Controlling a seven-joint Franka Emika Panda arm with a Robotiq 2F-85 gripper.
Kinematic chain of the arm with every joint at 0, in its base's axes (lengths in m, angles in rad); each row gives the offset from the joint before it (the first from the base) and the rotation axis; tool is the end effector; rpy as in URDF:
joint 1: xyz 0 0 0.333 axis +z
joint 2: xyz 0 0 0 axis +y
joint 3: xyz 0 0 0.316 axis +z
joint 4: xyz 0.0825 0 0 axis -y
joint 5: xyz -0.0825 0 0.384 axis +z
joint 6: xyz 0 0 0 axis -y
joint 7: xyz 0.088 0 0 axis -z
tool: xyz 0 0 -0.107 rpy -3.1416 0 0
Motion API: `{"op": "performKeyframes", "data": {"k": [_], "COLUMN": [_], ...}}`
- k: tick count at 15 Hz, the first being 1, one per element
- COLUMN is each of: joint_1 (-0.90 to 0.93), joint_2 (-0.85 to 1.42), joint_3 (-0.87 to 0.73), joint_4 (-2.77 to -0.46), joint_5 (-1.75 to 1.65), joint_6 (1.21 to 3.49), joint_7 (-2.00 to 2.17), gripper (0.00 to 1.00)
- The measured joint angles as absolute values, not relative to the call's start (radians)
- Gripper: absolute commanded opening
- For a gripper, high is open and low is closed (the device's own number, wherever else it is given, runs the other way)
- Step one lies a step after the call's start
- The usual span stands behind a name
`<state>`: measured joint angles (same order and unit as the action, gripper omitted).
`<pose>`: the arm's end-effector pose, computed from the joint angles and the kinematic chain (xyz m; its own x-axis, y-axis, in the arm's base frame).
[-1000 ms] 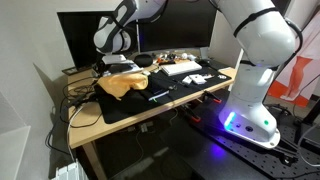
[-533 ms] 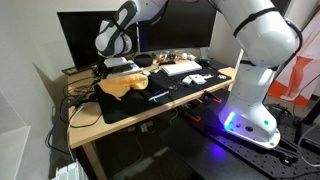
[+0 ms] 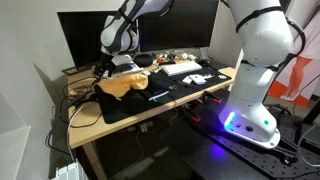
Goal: Remove the orange towel from the top of the book, lay the towel flat on the desk
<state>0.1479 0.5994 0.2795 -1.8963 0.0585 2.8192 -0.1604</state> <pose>0.6104 0.2586 0.2298 0.8502 0.3953 0.3479 0.4632 -0.8756 -0.1372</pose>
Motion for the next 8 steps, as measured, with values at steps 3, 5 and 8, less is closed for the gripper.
{"op": "performKeyframes", "data": {"k": [3, 5, 8], "joint_1": [0.056, -0.005, -0.051], "joint_2": [0.511, 0.463, 0.422], "joint_3": [0.379, 0.441, 0.477], "joint_4": [-2.007, -2.065, -2.109], "joint_5": [0.071, 0.097, 0.14], "joint_6": [2.803, 2.749, 2.631], "joint_7": [-0.289, -0.387, -0.515], "gripper": [1.0, 1.0, 1.0]}}
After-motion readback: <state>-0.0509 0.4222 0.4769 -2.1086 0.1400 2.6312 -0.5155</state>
